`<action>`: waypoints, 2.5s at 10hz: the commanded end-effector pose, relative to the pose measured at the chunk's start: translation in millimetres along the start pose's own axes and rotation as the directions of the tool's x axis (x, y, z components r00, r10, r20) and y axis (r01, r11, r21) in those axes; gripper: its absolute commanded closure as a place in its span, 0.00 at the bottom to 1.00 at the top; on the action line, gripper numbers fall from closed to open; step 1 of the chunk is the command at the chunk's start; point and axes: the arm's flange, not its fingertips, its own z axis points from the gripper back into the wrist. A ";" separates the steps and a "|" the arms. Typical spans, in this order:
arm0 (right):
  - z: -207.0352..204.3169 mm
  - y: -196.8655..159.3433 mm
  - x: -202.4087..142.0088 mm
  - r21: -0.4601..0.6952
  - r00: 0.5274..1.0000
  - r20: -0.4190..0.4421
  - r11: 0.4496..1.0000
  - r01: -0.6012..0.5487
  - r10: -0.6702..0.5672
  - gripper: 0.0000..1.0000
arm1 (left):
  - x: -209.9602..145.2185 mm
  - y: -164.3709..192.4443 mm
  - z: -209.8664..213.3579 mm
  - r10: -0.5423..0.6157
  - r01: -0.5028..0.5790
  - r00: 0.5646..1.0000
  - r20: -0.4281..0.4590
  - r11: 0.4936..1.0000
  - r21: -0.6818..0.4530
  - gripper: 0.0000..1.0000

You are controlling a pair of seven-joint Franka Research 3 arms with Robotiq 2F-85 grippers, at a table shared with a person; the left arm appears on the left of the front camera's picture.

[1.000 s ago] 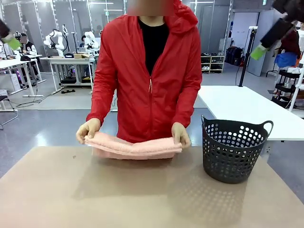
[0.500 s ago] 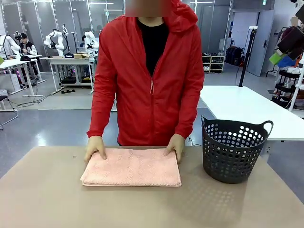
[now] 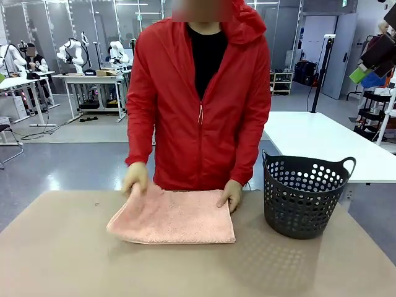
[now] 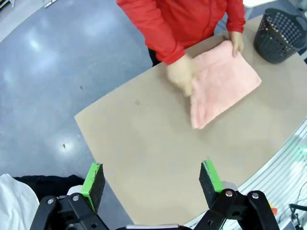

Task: Fold the towel.
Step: Pick up the 100 cm Hotel Towel and place it on the left side of the table.

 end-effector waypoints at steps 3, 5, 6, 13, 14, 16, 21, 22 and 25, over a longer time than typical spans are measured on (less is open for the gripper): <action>0.4 -2.0 -1.0 -0.001 1.000 -0.009 1.000 -0.014 0.014 0.00 | 1.3 0.9 3.2 -0.005 0.005 1.000 -0.011 1.000 0.000 0.00; 0.4 -2.0 -1.0 -0.001 1.000 -0.009 1.000 -0.014 0.014 0.00 | 1.3 0.9 3.2 -0.005 0.005 1.000 -0.011 1.000 0.000 0.00; 0.4 -2.0 -1.0 -0.001 1.000 -0.009 1.000 -0.014 0.014 0.00 | 1.3 0.9 3.2 -0.005 0.005 1.000 -0.011 1.000 0.000 0.00; 0.4 -2.0 -1.0 -0.001 1.000 -0.009 1.000 -0.014 0.014 0.00 | 1.3 0.9 3.2 -0.005 0.005 1.000 -0.011 1.000 0.000 0.00; 0.4 -2.0 -1.0 -0.001 1.000 -0.009 1.000 -0.014 0.014 0.00 | 1.3 0.9 3.2 -0.005 0.005 1.000 -0.011 1.000 0.000 0.00; 0.4 -2.0 -1.0 -0.001 1.000 -0.009 1.000 -0.014 0.014 0.00 | 1.3 0.9 3.2 -0.005 0.005 1.000 -0.011 1.000 0.000 0.00; 0.4 -2.0 -1.0 -0.001 1.000 -0.009 1.000 -0.014 0.014 0.00 | 1.3 0.9 3.2 -0.005 0.005 1.000 -0.011 1.000 0.000 0.00; 0.4 -2.0 -1.0 -0.001 1.000 -0.009 1.000 -0.014 0.014 0.00 | 1.3 0.9 3.2 -0.005 0.005 1.000 -0.011 1.000 0.000 0.00; 0.4 -2.0 -1.0 -0.001 1.000 -0.009 1.000 -0.014 0.014 0.00 | -3.1 -1.3 -13.6 0.037 -0.037 0.999 -0.006 0.999 -0.028 0.00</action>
